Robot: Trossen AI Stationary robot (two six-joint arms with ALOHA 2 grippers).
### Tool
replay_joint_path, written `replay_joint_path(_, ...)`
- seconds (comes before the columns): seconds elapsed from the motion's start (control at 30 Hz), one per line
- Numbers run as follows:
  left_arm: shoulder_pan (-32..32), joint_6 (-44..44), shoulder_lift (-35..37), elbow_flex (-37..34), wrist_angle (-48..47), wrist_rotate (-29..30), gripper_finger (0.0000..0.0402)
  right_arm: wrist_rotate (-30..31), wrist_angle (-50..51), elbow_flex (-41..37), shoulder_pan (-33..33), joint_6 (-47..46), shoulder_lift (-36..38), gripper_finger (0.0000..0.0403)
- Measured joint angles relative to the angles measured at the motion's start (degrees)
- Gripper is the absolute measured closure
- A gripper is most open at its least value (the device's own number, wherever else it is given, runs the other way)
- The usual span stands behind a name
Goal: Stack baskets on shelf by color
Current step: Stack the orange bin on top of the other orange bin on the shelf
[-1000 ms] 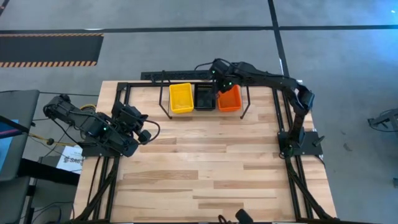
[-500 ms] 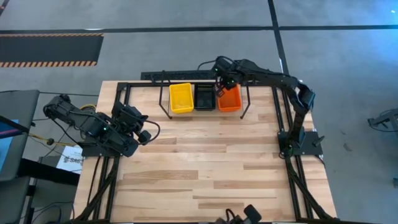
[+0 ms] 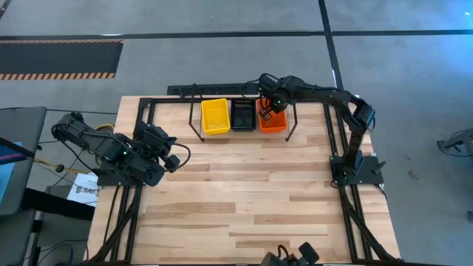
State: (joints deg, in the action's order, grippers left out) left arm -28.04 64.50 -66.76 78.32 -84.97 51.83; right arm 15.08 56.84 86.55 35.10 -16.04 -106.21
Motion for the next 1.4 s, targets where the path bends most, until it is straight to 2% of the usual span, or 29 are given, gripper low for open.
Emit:
replay_joint_path(0.17, 0.0, 0.0, 0.0, 0.0, 0.8, 0.3, 0.0402, 0.5, -3.0, 0.0, 1.2, 1.1, 0.0, 0.0403)
replay_joint_path(0.53, 0.0, 0.0, 0.0, 0.0, 1.4, 0.5, 0.0401, 7.4, -3.8, 0.0, 2.9, 1.7, 0.0, 0.0403)
replay_joint_path(0.8, 0.0, -0.3, 0.0, 0.0, 1.4, 1.0, 0.0401, 7.6, -3.0, 0.0, 2.4, 1.5, 0.0, 0.0403)
replay_joint_path(0.97, 0.0, -0.3, 0.0, 0.0, 1.4, 1.0, 0.0401, 7.6, -3.1, 0.9, -0.4, 1.5, 0.0, 0.0403)
replay_joint_path(1.13, 0.0, -0.3, 0.0, 0.0, 1.4, 1.0, 0.0401, 7.1, -3.3, 5.4, -4.6, 2.4, 0.0, 0.0403)
replay_joint_path(1.27, 0.0, -0.3, 0.0, 0.0, 1.4, 1.1, 0.0402, 1.5, -5.0, 8.7, -9.0, 5.7, 0.1, 0.0403)
replay_joint_path(1.4, 0.0, -0.8, 0.0, 0.0, 1.4, 1.1, 0.0401, -0.2, -7.7, 8.8, -12.2, 6.9, 0.1, 0.0403)
